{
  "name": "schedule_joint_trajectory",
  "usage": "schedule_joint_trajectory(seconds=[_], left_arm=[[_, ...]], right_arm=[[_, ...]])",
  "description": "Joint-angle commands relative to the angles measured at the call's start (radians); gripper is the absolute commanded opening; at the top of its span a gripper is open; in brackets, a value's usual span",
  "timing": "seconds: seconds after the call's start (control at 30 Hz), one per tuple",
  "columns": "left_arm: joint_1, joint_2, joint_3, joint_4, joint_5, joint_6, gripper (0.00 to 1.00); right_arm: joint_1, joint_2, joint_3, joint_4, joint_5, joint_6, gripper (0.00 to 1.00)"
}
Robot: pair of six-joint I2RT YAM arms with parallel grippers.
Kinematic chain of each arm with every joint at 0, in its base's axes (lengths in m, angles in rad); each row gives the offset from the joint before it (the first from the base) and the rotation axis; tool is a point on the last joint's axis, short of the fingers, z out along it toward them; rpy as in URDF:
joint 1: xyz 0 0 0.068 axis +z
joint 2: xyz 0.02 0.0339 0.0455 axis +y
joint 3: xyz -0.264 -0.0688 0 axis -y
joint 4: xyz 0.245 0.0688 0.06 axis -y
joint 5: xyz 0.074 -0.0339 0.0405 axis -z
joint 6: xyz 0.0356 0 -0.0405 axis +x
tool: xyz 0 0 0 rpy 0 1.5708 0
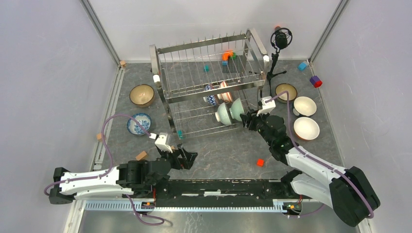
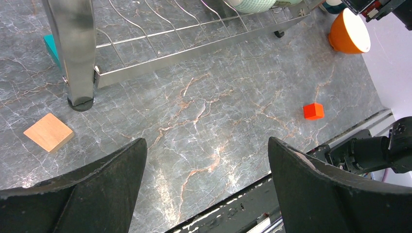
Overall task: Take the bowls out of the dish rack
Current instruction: Pick up the bowl from the dish rack.
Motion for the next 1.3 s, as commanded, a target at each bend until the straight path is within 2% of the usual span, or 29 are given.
schedule_joint_trajectory(seconds=[0.0, 0.2, 0.4, 0.8, 1.27], left_arm=[[0.003, -0.003, 0.007, 0.027, -0.029, 0.016, 0.99], [0.003, 0.001, -0.001, 0.051, -0.034, 0.028, 0.99], [0.003, 0.006, -0.002, 0.051, -0.021, 0.011, 0.99], [0.003, 0.002, -0.01, 0.069, -0.014, 0.014, 0.99], [0.004, -0.009, -0.015, 0.066, -0.012, 0.012, 0.99]], right_arm=[[-0.003, -0.029, -0.003, 0.07, -0.037, 0.017, 0.56], [-0.008, 0.026, 0.068, -0.027, -0.026, -0.027, 0.56], [-0.026, 0.09, 0.089, -0.014, -0.053, -0.021, 0.54], [-0.029, 0.184, 0.102, 0.034, -0.181, 0.015, 0.33], [-0.051, 0.139, 0.078, 0.089, -0.258, 0.068, 0.03]])
